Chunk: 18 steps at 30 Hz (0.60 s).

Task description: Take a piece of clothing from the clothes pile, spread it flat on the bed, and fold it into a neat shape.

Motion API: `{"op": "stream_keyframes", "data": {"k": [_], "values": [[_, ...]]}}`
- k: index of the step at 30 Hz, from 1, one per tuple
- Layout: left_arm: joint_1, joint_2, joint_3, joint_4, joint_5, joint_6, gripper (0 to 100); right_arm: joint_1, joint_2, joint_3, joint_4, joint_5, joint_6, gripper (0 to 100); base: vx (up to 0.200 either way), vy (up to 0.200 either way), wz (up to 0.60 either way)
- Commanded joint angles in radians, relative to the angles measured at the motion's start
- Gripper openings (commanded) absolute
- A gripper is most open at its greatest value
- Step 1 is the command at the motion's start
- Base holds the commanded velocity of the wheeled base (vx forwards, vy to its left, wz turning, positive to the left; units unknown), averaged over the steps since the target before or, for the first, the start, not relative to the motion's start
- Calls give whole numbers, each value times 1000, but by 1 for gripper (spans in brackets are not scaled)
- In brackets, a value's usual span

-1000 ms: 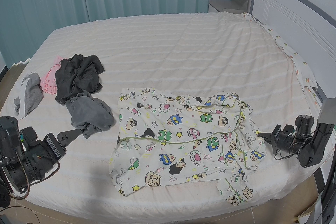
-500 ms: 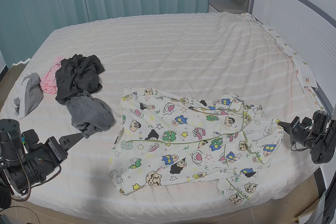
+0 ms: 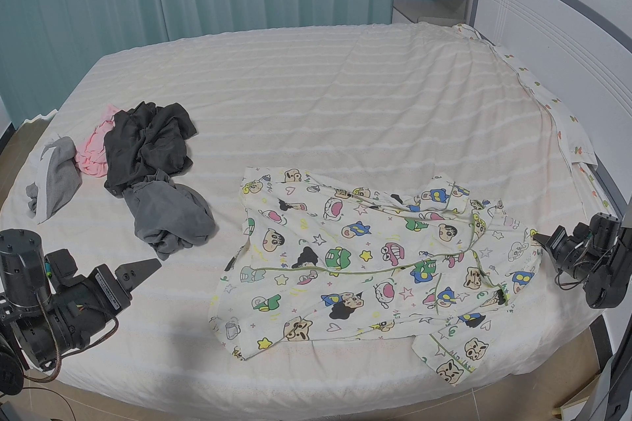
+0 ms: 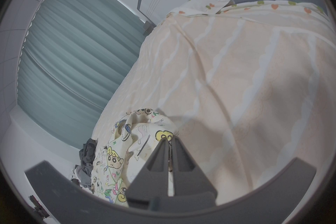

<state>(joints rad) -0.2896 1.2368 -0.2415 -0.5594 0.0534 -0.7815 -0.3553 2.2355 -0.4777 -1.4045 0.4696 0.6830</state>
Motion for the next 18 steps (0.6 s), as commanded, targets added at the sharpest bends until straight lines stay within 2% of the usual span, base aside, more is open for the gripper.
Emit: {"op": "stream_keyframes", "data": {"k": [1,2,6,7,9,11,14,18], "values": [[-40,23,13,-1,2,-4,100,-1,36,-21,-2,-19,-5,0,0,0,0],[-56,33,24,-2,2,-2,100,-1,35,-19,-2,-19,-6,100,0,0,0],[-141,89,25,-7,5,-13,100,-1,18,1,-33,-5,0,100,0,0,0],[-141,89,25,-7,5,-13,100,-1,18,1,-33,-5,0,100,0,0,0],[-247,161,2,-7,2,-45,100,-4,15,24,-88,31,13,100,0,0,0],[-307,242,-27,-7,6,-84,100,-4,16,40,-123,47,23,100,0,0,0],[-327,394,-75,-7,8,-142,100,-1,16,60,-162,52,41,100,0,0,0],[-327,609,-134,-10,8,-173,100,21,4,88,-163,54,44,100,0,0,0]]}}
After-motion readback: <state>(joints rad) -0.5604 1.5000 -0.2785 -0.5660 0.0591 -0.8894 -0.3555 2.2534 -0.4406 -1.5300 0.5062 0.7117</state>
